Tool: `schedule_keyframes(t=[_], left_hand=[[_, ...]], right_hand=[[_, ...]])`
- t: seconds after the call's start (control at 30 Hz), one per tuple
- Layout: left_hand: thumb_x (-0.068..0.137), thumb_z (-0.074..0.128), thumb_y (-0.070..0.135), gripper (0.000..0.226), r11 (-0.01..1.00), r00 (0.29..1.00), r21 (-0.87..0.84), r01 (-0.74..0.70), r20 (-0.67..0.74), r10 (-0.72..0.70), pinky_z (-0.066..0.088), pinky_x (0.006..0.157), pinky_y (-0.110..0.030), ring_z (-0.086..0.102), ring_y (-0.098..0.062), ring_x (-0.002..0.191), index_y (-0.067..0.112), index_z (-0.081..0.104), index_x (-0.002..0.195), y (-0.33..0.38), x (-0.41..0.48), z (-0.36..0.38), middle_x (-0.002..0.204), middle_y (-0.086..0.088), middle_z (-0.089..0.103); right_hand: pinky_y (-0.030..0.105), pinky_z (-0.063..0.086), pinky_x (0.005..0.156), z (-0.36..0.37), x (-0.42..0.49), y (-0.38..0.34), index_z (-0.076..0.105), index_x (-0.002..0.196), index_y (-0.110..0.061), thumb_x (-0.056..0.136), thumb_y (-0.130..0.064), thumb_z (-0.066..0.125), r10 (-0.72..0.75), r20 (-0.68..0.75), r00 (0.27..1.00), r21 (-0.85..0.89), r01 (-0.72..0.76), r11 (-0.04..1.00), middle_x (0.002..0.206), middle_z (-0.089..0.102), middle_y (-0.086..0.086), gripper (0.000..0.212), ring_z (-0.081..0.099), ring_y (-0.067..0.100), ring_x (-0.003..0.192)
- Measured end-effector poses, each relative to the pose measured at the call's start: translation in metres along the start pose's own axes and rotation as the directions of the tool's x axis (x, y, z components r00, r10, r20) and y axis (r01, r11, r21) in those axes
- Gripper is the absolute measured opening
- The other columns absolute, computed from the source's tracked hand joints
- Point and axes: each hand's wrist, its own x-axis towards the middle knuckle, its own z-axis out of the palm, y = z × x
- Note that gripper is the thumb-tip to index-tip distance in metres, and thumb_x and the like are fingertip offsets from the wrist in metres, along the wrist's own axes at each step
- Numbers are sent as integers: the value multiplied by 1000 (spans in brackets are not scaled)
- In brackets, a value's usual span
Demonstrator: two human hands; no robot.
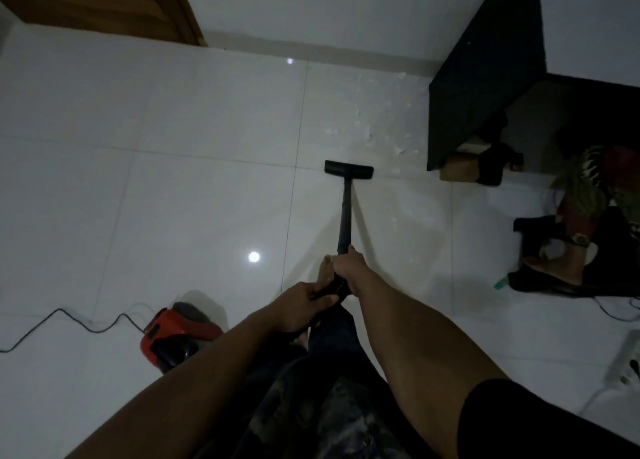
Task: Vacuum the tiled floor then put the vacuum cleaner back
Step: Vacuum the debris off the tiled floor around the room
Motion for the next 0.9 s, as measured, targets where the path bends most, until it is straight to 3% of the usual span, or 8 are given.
schedule_keyframes(t=[0.1, 0.23, 0.37, 0.47, 0.6, 0.7, 0.8, 0.9], left_hand=[[99, 57, 49, 49, 999, 999, -28, 30, -24, -31, 54, 52, -28, 63, -17, 52, 33, 50, 144, 22, 28, -31, 63, 7, 68], [97, 57, 53, 43, 994, 999, -99, 36, -30, -39, 52, 45, -27, 58, -13, 41, 52, 40, 137, 54, 57, -69, 61, 8, 66], [99, 56, 50, 39, 995, 997, -101, 23, -77, -31, 53, 45, -28, 59, -15, 42, 53, 39, 134, 80, 82, -99, 69, 0, 67], [100, 55, 49, 48, 999, 992, -30, 36, -122, -40, 54, 51, -25, 64, -11, 49, 43, 40, 146, 94, 103, -127, 73, 2, 70], [102, 52, 45, 43, 999, 994, -47, 13, -108, -18, 58, 54, -35, 63, -18, 44, 43, 35, 142, 108, 122, -160, 70, -11, 72], [104, 49, 42, 34, 1000, 997, -17, -19, -80, 18, 59, 64, -45, 62, -20, 43, 33, 47, 137, 120, 137, -185, 69, -21, 70], [104, 50, 41, 35, 998, 995, 53, -44, -87, 49, 56, 64, -39, 60, -10, 42, 17, 58, 127, 129, 157, -214, 69, -13, 67], [103, 50, 45, 42, 997, 994, 53, -60, -88, 64, 55, 59, -26, 61, -7, 43, 33, 46, 143, 138, 174, -240, 93, -15, 68]], right_hand=[[50, 56, 103, -12, 23, -47, 25, 165, -21, 104, -15, 50, -11, 35, 999, 30, 10, 999, 141, 58, 16, 66, 62, 36, 123], [44, 57, 99, -31, 42, -106, 13, 168, -25, 106, -19, 48, -17, 76, 997, 1, 17, 1000, 148, 53, 16, 72, 61, 35, 124], [32, 49, 66, -44, 58, -157, 10, 168, -26, 107, -20, 46, -27, 58, 998, -21, 29, 999, 147, 52, 14, 71, 55, 25, 103], [29, 38, 51, -46, 73, -191, 11, 168, -26, 106, -17, 46, -32, 29, 999, -29, 33, 999, 143, 54, 14, 72, 53, 20, 85], [28, 37, 48, -48, 88, -229, 12, 168, -27, 104, -15, 45, -10, 2, 1000, -50, 10, 999, 140, 55, 13, 73, 45, 16, 69], [28, 37, 49, -49, 102, -257, 12, 168, -27, 104, -16, 46, -7, -21, 1000, -62, 5, 998, 140, 56, 13, 73, 44, 15, 68], [28, 38, 49, -53, 113, -287, 12, 168, -28, 104, -17, 46, -3, -44, 999, -68, 0, 998, 139, 57, 14, 73, 46, 16, 69], [28, 36, 48, -54, 124, -317, 14, 168, -25, 105, -18, 45, -6, -61, 998, -59, 3, 998, 142, 56, 13, 71, 52, 20, 84]])
